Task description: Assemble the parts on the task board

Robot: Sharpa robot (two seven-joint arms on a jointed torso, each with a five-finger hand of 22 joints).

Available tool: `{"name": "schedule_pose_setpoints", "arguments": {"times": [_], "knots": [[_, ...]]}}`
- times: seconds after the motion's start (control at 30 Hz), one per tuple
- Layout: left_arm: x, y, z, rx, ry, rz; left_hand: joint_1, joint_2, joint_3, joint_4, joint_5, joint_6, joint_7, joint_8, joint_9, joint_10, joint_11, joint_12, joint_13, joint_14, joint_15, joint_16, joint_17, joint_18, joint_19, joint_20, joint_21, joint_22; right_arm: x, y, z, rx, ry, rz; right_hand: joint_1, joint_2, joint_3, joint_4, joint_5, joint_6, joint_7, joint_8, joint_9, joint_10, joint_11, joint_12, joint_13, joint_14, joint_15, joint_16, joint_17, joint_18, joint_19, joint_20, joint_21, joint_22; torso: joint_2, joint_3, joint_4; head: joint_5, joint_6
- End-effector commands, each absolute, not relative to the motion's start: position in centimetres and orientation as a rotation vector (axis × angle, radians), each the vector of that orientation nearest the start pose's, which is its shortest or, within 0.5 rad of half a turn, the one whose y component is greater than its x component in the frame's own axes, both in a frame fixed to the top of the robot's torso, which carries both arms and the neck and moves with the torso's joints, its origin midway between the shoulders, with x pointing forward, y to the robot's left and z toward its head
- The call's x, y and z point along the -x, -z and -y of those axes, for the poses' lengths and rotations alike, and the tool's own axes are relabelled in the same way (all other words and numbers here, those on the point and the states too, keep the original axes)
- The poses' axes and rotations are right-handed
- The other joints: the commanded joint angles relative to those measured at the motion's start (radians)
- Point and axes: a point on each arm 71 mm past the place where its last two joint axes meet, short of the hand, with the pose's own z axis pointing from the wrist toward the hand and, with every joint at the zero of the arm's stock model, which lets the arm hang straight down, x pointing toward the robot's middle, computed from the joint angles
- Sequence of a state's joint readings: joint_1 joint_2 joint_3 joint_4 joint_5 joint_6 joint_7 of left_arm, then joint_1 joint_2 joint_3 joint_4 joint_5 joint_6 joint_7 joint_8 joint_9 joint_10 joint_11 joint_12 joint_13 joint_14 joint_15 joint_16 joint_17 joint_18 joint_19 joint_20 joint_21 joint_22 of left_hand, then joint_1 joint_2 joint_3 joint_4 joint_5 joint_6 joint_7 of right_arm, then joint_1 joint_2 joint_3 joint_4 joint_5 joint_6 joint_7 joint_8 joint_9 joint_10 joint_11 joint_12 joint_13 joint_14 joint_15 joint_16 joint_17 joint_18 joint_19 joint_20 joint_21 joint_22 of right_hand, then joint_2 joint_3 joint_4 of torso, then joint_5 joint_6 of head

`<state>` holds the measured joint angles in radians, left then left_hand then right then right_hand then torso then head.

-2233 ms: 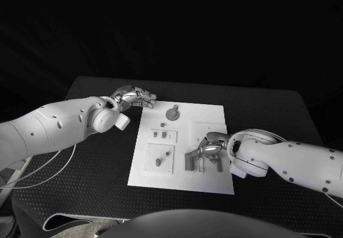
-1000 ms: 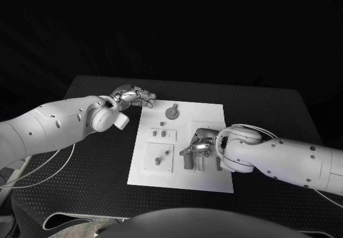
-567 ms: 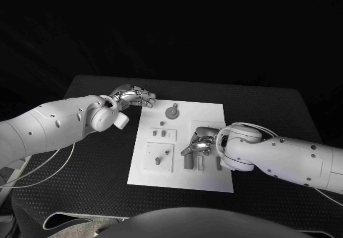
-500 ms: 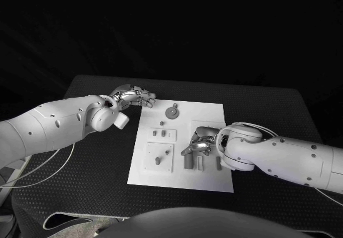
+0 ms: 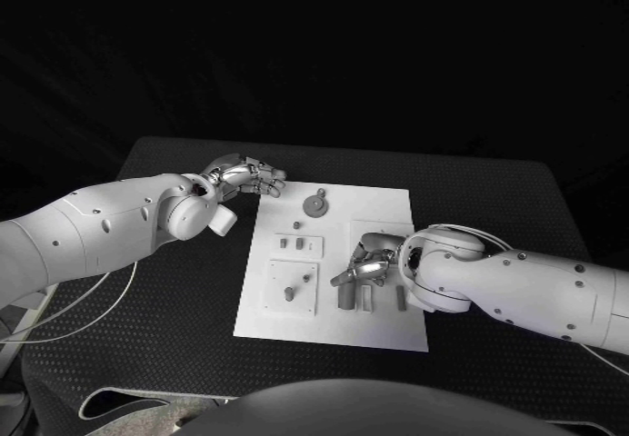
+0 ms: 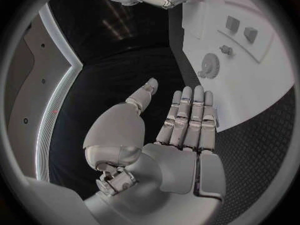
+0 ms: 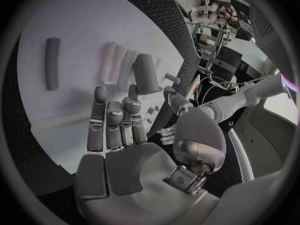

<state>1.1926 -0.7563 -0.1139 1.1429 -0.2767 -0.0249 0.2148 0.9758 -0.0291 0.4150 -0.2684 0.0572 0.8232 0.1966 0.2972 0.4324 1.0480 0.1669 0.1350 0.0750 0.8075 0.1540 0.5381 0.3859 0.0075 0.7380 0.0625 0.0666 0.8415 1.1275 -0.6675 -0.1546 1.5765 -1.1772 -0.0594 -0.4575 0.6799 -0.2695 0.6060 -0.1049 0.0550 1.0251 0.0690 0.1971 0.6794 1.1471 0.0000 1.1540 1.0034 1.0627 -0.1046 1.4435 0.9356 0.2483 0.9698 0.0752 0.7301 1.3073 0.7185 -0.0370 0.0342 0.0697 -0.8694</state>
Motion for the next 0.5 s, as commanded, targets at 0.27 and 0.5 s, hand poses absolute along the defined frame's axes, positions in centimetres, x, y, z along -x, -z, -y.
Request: {"name": "schedule_pose_setpoints", "arguments": {"times": [0.27,0.5], "knots": [[-53.05,23.85,-26.68,0.929,1.285,-1.792,-0.012,0.001,0.005,0.001,-0.002,-0.007,0.0,0.004,-0.001,-0.006,0.002,0.001,0.0,-0.004,0.005,-0.007,0.003,-0.007,-0.007,-0.001,0.005,-0.001,-42.05,28.72,12.05,0.036,-0.591,-2.343,-0.016,-0.004,0.006,0.022,-0.002,-0.054,0.042,-0.002,-0.027,-0.01,-0.001,-0.003,-0.003,-0.011,0.001,-0.001,-0.002,0.013,-0.014,-0.002,-0.006,0.017,-0.001,-0.0004,0.0002,0.0,-0.002],[-53.05,23.87,-26.67,0.929,1.284,-1.795,-0.013,0.001,0.005,0.002,-0.002,-0.008,0.0,0.004,-0.001,-0.007,0.002,0.001,0.0,-0.004,0.006,-0.008,0.003,-0.007,-0.007,-0.001,0.004,-0.001,-41.95,28.76,12.15,0.067,-0.601,-2.344,0.026,0.006,0.005,-0.014,-0.002,-0.058,0.044,-0.003,-0.027,-0.017,0.001,-0.001,-0.005,-0.019,0.003,0.001,-0.003,0.013,-0.023,0.0,-0.003,0.02,-0.001,-0.0004,0.0004,0.001,-0.003]]}}
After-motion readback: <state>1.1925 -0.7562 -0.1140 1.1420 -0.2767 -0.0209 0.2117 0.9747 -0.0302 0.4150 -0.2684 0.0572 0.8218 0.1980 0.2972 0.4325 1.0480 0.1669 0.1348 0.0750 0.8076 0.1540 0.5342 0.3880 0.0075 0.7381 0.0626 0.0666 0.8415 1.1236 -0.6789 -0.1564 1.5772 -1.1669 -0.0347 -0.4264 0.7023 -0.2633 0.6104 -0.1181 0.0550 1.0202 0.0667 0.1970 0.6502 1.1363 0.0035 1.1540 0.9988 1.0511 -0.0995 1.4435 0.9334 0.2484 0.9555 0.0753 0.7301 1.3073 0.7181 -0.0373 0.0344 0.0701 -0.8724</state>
